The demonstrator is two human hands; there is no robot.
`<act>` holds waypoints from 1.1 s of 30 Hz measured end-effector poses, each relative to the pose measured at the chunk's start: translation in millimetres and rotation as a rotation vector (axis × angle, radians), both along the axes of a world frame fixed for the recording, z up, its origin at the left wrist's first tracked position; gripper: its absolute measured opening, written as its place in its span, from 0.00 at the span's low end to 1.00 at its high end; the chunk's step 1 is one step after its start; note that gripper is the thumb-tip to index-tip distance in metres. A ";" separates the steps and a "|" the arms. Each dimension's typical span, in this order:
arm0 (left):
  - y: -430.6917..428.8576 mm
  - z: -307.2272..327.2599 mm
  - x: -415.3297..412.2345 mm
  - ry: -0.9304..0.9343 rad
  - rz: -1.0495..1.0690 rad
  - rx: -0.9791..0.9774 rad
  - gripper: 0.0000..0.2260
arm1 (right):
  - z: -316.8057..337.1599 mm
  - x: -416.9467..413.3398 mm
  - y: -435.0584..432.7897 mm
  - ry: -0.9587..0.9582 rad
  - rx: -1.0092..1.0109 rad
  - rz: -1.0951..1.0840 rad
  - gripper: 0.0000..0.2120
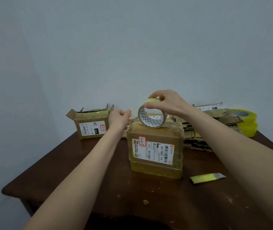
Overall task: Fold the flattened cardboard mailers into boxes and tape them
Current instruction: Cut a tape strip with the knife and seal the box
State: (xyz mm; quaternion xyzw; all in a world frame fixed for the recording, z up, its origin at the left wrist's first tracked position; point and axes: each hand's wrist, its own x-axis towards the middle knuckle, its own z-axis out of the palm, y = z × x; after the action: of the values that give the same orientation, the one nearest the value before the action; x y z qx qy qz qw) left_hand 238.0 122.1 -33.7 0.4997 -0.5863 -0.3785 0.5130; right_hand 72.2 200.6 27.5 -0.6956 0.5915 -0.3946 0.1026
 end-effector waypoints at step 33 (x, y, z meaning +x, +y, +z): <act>12.2 -48.5 18.2 -0.389 -0.183 0.186 0.08 | -18.9 6.3 2.0 -0.131 -0.011 -0.048 0.20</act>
State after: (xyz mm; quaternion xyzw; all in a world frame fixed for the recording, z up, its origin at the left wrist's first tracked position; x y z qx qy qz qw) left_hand 256.2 134.3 -82.2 0.5531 -0.6796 -0.3725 0.3058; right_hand 78.5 202.6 8.6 -0.6543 0.5981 -0.4448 0.1278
